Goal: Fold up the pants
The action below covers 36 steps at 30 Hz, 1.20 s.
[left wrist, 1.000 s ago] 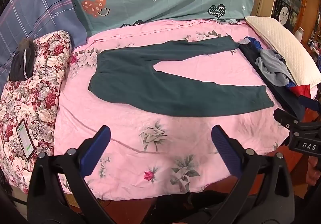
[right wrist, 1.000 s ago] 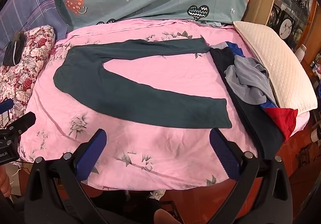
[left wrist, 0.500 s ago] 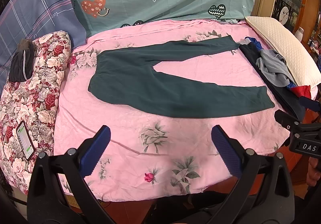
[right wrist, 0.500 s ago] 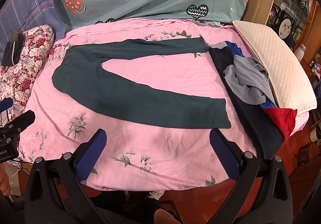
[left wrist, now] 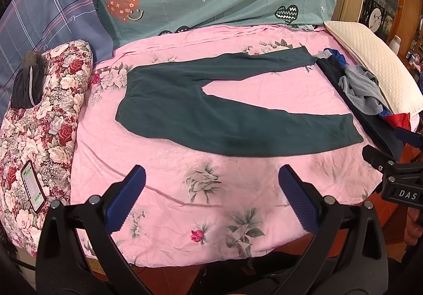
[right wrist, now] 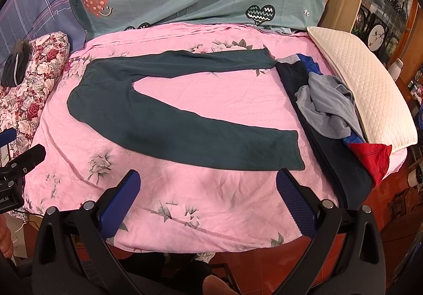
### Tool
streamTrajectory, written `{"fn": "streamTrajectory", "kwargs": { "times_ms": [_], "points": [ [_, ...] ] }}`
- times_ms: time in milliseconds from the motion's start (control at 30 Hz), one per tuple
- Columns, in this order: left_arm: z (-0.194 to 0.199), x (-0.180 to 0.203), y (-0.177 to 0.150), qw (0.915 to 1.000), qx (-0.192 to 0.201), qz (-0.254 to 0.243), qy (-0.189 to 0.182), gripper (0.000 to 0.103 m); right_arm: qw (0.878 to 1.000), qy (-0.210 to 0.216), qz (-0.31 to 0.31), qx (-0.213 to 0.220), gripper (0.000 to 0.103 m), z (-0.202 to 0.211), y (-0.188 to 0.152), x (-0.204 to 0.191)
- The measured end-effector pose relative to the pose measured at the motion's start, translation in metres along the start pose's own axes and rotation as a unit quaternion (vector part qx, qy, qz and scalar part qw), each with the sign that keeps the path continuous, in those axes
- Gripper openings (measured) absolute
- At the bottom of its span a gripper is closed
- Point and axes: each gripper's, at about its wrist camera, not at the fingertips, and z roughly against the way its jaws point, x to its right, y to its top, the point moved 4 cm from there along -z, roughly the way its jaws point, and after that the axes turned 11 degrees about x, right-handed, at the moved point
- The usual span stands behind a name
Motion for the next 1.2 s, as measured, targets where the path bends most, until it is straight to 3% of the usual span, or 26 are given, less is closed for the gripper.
{"fn": "streamTrajectory", "kwargs": {
  "times_ms": [1200],
  "points": [
    [-0.013, 0.006, 0.003, 1.0, -0.004, -0.006, -0.003, 0.101, 1.0, -0.006, -0.004, -0.009, 0.102, -0.006, 0.004, 0.001]
  ]
}}
